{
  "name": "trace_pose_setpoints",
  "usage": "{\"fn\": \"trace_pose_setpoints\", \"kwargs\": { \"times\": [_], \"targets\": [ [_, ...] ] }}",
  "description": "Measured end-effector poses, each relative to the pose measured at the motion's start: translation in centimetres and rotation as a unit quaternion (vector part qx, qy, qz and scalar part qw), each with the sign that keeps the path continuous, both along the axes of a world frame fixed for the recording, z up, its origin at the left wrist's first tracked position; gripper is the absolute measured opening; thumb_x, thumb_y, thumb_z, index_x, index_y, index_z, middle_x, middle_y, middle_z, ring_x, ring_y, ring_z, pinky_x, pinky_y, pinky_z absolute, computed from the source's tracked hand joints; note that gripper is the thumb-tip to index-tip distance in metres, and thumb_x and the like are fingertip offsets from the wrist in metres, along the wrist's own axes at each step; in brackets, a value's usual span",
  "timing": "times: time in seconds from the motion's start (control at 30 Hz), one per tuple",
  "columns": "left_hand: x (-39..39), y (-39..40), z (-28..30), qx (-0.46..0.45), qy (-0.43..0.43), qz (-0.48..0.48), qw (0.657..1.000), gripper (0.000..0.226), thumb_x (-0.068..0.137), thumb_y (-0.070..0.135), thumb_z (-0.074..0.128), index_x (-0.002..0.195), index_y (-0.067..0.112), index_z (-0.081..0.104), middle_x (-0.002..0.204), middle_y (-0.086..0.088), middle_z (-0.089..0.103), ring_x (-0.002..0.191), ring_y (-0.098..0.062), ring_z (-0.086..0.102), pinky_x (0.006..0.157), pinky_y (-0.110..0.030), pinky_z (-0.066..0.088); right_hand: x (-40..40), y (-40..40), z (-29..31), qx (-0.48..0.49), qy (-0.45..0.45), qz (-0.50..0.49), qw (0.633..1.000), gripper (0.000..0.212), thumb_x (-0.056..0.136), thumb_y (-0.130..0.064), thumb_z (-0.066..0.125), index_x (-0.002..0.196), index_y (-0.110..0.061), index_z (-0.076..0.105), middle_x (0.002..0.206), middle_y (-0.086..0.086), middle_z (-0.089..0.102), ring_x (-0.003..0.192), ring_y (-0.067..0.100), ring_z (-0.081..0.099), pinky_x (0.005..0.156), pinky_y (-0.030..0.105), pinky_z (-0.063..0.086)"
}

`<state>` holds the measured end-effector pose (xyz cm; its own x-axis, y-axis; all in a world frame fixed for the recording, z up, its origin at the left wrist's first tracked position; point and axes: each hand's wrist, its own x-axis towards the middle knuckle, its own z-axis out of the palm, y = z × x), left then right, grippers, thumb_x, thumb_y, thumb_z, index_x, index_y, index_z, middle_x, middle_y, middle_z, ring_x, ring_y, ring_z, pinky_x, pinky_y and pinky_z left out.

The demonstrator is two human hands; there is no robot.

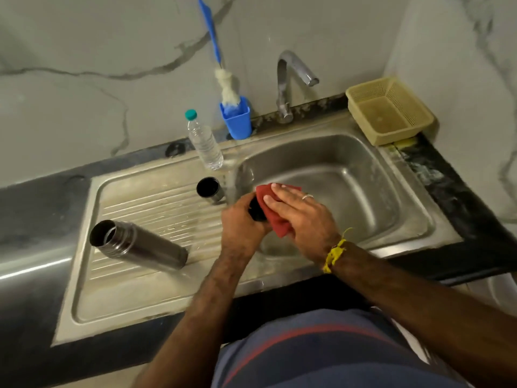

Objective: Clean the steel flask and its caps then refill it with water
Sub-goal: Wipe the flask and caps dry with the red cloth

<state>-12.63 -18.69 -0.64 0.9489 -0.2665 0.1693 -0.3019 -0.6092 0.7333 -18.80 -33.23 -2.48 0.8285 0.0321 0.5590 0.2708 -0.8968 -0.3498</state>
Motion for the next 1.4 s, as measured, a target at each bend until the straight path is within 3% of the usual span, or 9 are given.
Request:
{"fn": "trace_pose_setpoints", "kwargs": {
  "times": [0.13, 0.3, 0.4, 0.53, 0.7, 0.87, 1.07, 1.23, 1.4],
  "targets": [
    [1.0, -1.1, 0.4, -0.018, 0.033, 0.014, 0.999, 0.043, 0.071, 0.015, 0.088, 0.113, 0.014, 0.076, 0.095, 0.005, 0.077, 0.084, -0.009, 0.072, 0.080, -0.013, 0.054, -0.9, 0.5, -0.3, 0.012, 0.001, -0.007, 1.000, 0.050, 0.077, -0.014, 0.059, 0.127, -0.009, 0.067, 0.136, 0.016, 0.061, 0.119, 0.037, 0.063, 0.099, 0.039, 0.046],
    [1.3, -1.3, 1.0, -0.041, 0.046, 0.032, 0.998, 0.045, 0.067, 0.026, 0.095, 0.107, 0.020, 0.075, 0.083, 0.025, 0.068, 0.077, 0.014, 0.066, 0.078, -0.005, 0.052, -0.3, -0.1, -0.7, 0.128, 0.046, -0.067, 0.988, 0.055, 0.075, -0.009, 0.074, 0.130, -0.012, 0.065, 0.134, 0.014, 0.063, 0.113, 0.034, 0.066, 0.095, 0.049, 0.055],
    [1.4, -1.2, 1.3, -0.019, 0.009, 0.024, 0.999, 0.043, 0.070, 0.028, 0.091, 0.109, 0.017, 0.075, 0.089, 0.015, 0.072, 0.079, 0.006, 0.067, 0.077, -0.005, 0.050, -1.0, 0.2, -0.7, 0.104, 0.028, -0.033, 0.994, 0.048, 0.080, -0.014, 0.066, 0.128, -0.011, 0.067, 0.132, 0.016, 0.064, 0.112, 0.033, 0.066, 0.096, 0.044, 0.055],
    [2.3, -1.5, 1.7, -0.016, -0.007, 0.025, 1.000, 0.050, 0.067, 0.025, 0.090, 0.112, 0.010, 0.076, 0.092, 0.003, 0.077, 0.082, -0.009, 0.073, 0.080, -0.020, 0.057, 1.0, -0.1, 0.3, 0.205, 0.036, -0.071, 0.976, 0.044, 0.082, -0.016, 0.063, 0.126, -0.015, 0.069, 0.132, 0.010, 0.065, 0.114, 0.029, 0.066, 0.097, 0.042, 0.054],
    [2.1, -2.9, 2.2, 0.021, -0.014, -0.028, 0.999, 0.057, 0.065, 0.028, 0.095, 0.115, 0.012, 0.073, 0.095, 0.005, 0.076, 0.082, -0.009, 0.070, 0.078, -0.017, 0.053, 1.8, -0.3, 2.6, 0.341, 0.008, -0.100, 0.935, 0.047, 0.079, -0.002, 0.065, 0.125, -0.012, 0.069, 0.131, 0.007, 0.065, 0.122, 0.019, 0.062, 0.104, 0.040, 0.050],
    [1.9, -2.8, 2.0, -0.091, 0.060, 0.011, 0.994, 0.041, 0.066, 0.014, 0.093, 0.102, 0.019, 0.073, 0.080, 0.018, 0.071, 0.070, 0.009, 0.067, 0.070, -0.012, 0.054, 0.2, -1.2, 2.9, 0.192, 0.036, -0.014, 0.981, 0.047, 0.080, -0.013, 0.061, 0.126, -0.020, 0.069, 0.138, 0.001, 0.061, 0.125, 0.020, 0.059, 0.107, 0.034, 0.045],
    [0.7, -3.7, 1.9, -0.395, 0.251, 0.023, 0.883, 0.036, 0.087, 0.007, 0.077, 0.121, 0.009, 0.065, 0.106, -0.008, 0.078, 0.100, -0.020, 0.072, 0.098, -0.040, 0.056, 1.9, -1.5, 2.7, 0.391, 0.014, -0.102, 0.915, 0.041, 0.083, 0.000, 0.072, 0.121, -0.015, 0.072, 0.120, -0.004, 0.072, 0.112, 0.006, 0.066, 0.098, 0.036, 0.054],
    [0.4, -4.7, 1.0, -0.429, 0.331, 0.042, 0.840, 0.036, 0.091, 0.013, 0.068, 0.126, 0.006, 0.065, 0.100, -0.001, 0.077, 0.097, -0.014, 0.071, 0.098, -0.034, 0.054, 2.1, -0.8, 3.4, 0.341, 0.025, -0.086, 0.936, 0.042, 0.083, -0.013, 0.060, 0.123, -0.011, 0.070, 0.128, 0.004, 0.067, 0.119, 0.014, 0.063, 0.102, 0.039, 0.051],
    [0.5, -4.7, 1.1, -0.453, 0.347, 0.099, 0.815, 0.020, 0.095, 0.006, 0.066, 0.115, 0.009, 0.069, 0.089, -0.006, 0.070, 0.082, -0.016, 0.071, 0.076, -0.029, 0.061, 0.3, -0.8, 2.5, 0.201, 0.014, -0.065, 0.977, 0.043, 0.084, -0.017, 0.060, 0.126, -0.016, 0.069, 0.136, 0.001, 0.062, 0.125, 0.020, 0.059, 0.104, 0.041, 0.049]
  ]
}}
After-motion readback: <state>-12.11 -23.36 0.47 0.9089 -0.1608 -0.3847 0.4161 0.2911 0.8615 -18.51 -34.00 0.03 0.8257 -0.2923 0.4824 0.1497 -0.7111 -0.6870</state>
